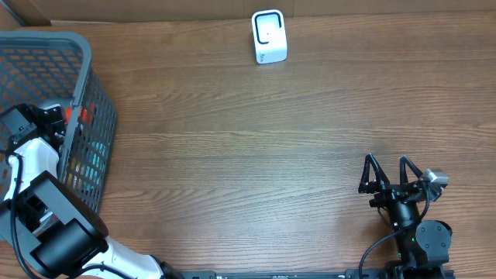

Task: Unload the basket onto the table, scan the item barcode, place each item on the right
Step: 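Grasp the orange-capped spaghetti pack with the left gripper and lift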

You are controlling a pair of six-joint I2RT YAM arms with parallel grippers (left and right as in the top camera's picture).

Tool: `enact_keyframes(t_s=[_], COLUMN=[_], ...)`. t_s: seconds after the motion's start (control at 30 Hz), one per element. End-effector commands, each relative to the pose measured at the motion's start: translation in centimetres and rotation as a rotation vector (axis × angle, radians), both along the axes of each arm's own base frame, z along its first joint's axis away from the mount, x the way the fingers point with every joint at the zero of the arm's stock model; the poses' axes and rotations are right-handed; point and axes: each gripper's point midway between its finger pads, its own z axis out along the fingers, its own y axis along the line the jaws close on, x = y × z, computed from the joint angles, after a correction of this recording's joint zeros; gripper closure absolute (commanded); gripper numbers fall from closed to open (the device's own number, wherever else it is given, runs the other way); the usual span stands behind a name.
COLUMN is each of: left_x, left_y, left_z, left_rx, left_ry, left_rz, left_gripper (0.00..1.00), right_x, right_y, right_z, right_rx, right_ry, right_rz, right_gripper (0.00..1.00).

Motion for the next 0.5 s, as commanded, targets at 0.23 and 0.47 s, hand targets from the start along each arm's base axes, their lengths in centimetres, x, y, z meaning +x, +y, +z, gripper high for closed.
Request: enact_keyframes(t_s=[0.23, 0.47], left_x=[-0.7, 0.8], left_y=[-1.2, 0.1], left_z=[-1.5, 4.9], left_rx=[-0.048, 0.007], left_ry=[0.025, -0.045], left_rz=[-0.018, -0.011], left_gripper=[0.96, 0.96], right_x=[0.0, 0.0], right_y=[0.2, 0.2], right_z=[-0.1, -0.1], right_rx=[0.000, 0.000], right_ry=[-0.008, -0.008], right_rz=[0.010, 0.010], right_gripper=[0.00, 0.00])
